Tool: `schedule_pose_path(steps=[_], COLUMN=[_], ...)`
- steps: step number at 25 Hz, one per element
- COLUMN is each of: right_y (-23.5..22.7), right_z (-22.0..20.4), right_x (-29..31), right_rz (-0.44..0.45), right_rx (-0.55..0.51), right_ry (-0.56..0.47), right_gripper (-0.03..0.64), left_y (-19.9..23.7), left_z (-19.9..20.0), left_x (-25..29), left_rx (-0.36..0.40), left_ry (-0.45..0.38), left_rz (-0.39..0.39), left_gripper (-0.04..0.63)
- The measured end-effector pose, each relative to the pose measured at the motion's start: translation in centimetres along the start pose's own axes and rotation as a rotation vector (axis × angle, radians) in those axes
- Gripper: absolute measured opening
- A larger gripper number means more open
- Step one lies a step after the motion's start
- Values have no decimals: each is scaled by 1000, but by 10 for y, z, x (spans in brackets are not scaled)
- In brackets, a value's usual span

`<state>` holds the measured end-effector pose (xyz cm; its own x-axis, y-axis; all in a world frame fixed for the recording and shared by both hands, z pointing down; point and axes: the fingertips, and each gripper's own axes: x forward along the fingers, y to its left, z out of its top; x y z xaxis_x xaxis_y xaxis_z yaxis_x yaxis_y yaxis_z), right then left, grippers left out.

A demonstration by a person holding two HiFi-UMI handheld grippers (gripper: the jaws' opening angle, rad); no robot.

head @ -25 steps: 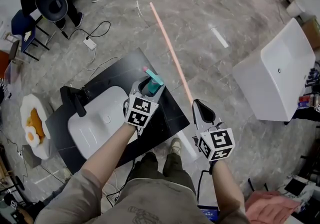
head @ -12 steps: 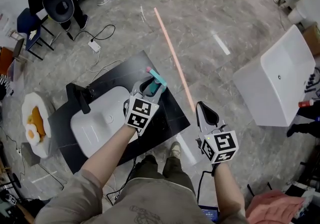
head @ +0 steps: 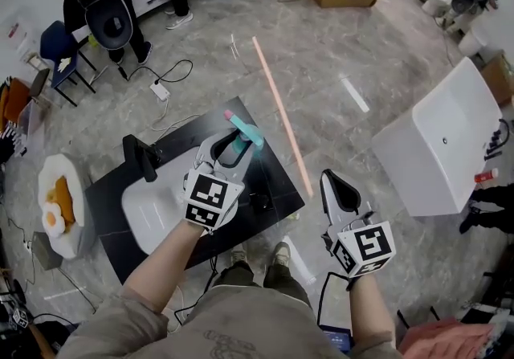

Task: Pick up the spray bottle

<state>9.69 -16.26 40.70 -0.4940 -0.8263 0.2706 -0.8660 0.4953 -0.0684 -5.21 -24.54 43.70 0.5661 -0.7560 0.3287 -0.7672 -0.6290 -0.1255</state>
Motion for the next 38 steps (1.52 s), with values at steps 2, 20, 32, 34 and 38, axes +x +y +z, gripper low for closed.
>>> schedule_pose_path(steps=[2, 20, 32, 34, 38], right_y=[10, 77, 97, 98, 98], right_z=[7, 12, -6, -7, -9], right_x=[-10, -81, -85, -85, -85], right_rz=[12, 53, 133, 140, 148], right_rx=[-9, 7, 0, -3, -7], right_ry=[-15, -69, -27, -22, -15], right_gripper=[29, 29, 28, 28, 28], left_y=[-4, -61, -85, -85, -84], left_z=[10, 13, -7, -5, -3], left_x=[-18, -128, -145, -145, -146], left_rx=[6, 57, 12, 11, 11], left_ry=[-23, -52, -21, -23, -26], left_rz=[2, -45, -59, -57, -49], left_gripper=[138, 132, 129, 129, 129])
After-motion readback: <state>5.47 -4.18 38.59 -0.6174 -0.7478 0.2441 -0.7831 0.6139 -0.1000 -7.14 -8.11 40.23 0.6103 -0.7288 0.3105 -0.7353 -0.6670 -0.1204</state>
